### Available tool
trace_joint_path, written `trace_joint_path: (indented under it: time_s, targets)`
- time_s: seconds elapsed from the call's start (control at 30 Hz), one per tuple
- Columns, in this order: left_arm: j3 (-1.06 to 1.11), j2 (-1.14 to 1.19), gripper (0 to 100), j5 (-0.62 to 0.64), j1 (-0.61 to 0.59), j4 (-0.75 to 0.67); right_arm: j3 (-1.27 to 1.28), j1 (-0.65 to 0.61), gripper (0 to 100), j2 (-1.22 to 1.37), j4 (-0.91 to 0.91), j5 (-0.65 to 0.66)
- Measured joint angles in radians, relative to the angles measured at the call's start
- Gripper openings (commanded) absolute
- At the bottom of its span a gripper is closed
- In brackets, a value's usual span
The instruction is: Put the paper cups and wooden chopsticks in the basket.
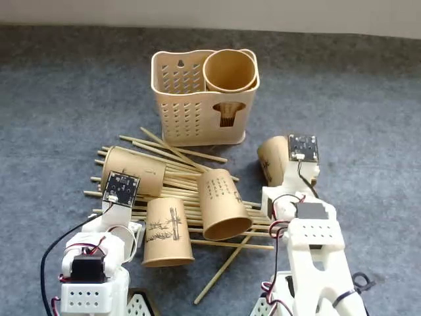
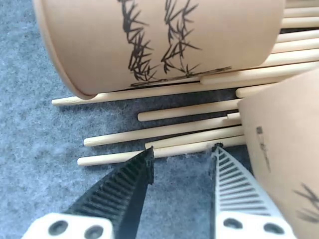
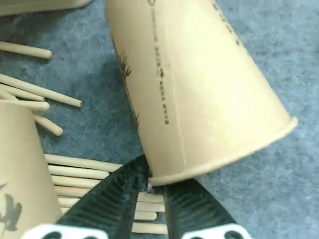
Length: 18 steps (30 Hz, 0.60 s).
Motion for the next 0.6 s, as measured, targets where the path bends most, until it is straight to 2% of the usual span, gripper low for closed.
trace_joint_path:
  time_s: [0.6]
  targets:
    - [0.0,0.0,19,0.0,0.0,0.0,-0.19,0.005,0.5,0.0,0.384,0.201]
